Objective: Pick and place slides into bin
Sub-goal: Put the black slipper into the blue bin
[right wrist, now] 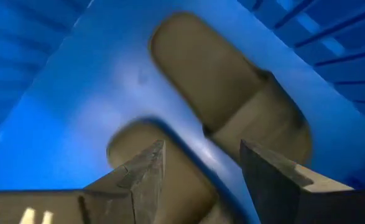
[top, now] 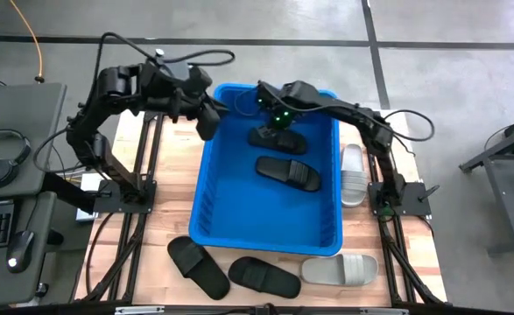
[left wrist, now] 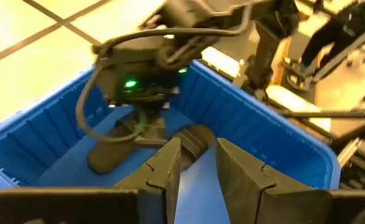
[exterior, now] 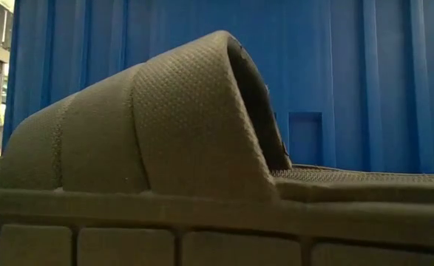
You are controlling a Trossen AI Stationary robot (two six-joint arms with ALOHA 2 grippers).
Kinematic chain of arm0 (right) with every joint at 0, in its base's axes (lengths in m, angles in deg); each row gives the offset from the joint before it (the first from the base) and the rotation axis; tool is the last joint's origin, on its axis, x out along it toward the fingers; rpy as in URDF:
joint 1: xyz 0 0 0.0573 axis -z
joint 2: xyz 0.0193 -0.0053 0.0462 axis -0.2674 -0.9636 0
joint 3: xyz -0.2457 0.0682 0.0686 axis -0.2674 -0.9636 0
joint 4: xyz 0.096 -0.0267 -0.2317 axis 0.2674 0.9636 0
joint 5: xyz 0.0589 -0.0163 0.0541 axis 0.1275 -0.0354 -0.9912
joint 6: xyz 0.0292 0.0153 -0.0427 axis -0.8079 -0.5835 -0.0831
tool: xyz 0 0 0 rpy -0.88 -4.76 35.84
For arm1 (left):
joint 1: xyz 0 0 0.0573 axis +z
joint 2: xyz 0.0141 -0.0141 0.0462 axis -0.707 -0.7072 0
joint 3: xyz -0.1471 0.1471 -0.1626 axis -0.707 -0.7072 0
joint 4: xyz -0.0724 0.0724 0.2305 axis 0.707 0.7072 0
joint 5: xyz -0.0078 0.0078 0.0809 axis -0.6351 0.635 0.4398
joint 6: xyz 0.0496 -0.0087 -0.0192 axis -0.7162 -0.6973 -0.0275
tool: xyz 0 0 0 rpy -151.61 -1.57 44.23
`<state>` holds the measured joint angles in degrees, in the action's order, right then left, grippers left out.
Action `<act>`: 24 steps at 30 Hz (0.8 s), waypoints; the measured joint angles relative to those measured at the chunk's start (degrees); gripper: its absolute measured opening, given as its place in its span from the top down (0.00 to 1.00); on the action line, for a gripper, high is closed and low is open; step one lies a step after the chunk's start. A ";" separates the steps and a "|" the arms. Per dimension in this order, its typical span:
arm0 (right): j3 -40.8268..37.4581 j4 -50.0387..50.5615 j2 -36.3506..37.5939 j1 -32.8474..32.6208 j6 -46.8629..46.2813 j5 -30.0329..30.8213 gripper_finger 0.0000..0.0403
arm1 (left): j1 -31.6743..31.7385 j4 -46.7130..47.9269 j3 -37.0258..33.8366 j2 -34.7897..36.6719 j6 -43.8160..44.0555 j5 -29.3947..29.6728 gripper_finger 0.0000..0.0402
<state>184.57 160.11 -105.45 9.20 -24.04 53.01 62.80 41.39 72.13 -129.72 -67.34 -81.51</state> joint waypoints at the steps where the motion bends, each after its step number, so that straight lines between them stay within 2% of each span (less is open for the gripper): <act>1: 0.00 -0.81 -0.96 0.00 -1.19 0.90 0.52 | -0.02 0.16 0.00 -0.11 -0.58 -0.05 0.78; 5: 0.00 -0.48 -4.35 0.02 -4.49 4.28 0.52 | 0.05 0.91 0.04 -0.12 -1.62 -0.84 0.78; 10: 0.00 4.70 -7.78 0.00 -7.08 8.69 0.52 | 0.19 3.00 0.04 -0.12 -4.85 -0.80 0.78; 14: 0.00 7.11 -9.71 0.00 -7.83 8.77 0.52 | 0.17 3.81 0.04 -0.14 -5.89 -0.80 0.78; 24: 0.00 0.93 -10.15 -0.13 -8.73 8.65 0.51 | 0.17 4.05 0.04 -0.14 -7.63 -0.85 0.78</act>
<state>184.57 161.04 -115.60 9.07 -32.76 61.66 62.97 45.44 72.17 -129.86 -74.97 -82.36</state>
